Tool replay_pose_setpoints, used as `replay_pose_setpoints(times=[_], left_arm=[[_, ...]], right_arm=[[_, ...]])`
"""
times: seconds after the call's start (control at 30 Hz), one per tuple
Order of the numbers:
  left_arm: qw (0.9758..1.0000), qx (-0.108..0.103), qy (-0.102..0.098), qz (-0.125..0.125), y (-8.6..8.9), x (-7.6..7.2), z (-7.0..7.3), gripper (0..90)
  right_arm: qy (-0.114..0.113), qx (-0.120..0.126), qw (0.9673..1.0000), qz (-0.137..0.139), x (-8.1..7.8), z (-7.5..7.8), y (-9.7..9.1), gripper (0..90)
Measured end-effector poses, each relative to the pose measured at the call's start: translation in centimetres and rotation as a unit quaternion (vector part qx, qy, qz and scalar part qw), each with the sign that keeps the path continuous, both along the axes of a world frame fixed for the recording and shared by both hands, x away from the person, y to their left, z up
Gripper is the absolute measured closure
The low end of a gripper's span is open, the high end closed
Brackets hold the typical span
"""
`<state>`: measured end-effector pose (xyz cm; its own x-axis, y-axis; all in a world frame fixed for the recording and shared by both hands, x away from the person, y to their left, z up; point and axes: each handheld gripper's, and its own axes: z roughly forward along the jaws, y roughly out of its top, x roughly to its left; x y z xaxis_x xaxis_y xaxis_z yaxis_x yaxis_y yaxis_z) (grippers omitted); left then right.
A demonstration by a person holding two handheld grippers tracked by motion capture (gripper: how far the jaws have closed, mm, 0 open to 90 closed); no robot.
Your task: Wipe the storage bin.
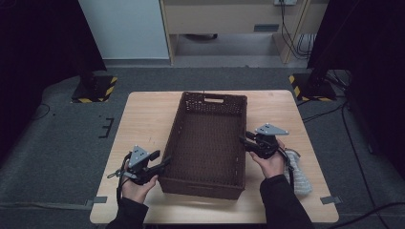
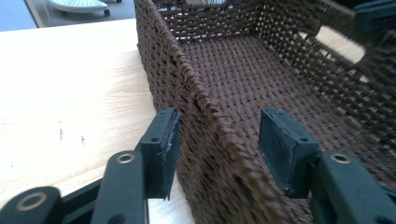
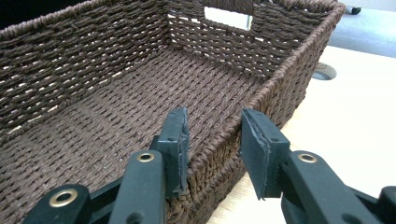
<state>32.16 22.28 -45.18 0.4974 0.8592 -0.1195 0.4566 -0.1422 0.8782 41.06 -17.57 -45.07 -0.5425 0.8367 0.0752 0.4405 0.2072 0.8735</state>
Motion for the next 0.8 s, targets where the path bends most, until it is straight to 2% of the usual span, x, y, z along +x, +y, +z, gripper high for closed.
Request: replay_pose_setpoints(times=[0.07, 0.17, 0.23, 0.3, 0.37, 0.5, 0.7, 0.8], left_arm=[[1.0, -0.001, 0.002, -0.002, 0.1, -0.7, 0.0, 45.8], [0.9999, 0.005, 0.014, -0.002, 0.2, -1.6, -0.4, 50.6], [0.9998, 0.005, 0.019, 0.007, 0.4, -1.7, -0.6, 55.7], [0.9996, -0.004, 0.027, 0.011, 0.7, -1.6, -0.5, 59.9], [0.9996, -0.002, 0.026, 0.014, 0.8, -1.5, -0.5, 64.8], [0.9995, -0.002, 0.024, 0.021, 1.3, -1.3, -0.6, 68.7], [0.9989, -0.004, 0.018, 0.042, 2.5, -0.6, -0.7, 69.9], [0.9986, -0.008, 0.015, 0.05, 3.0, -0.2, -0.7, 69.0]], right_arm=[[-0.003, -0.007, 1.0, -0.001, -0.2, 0.1, 0.1, 62.5], [-0.004, -0.007, 1.0, -0.004, -0.8, 0.1, 0.1, 62.3], [-0.004, -0.008, 0.9999, -0.006, -1.3, 0.1, 0.2, 62.0], [-0.001, -0.004, 1.0, -0.005, -1.7, 0.1, 0.2, 61.1], [0.004, -0.004, 1.0, 0.003, -1.8, 0.3, 0.2, 59.9], [-0.016, 0.004, 0.9999, -0.003, -1.4, 0.9, 0.2, 55.5], [-0.018, -0.001, 0.9998, -0.013, 0.2, 1.1, 0.6, 53.3], [-0.027, 0.008, 0.9995, -0.016, 0.7, 0.9, 0.6, 54.2]])
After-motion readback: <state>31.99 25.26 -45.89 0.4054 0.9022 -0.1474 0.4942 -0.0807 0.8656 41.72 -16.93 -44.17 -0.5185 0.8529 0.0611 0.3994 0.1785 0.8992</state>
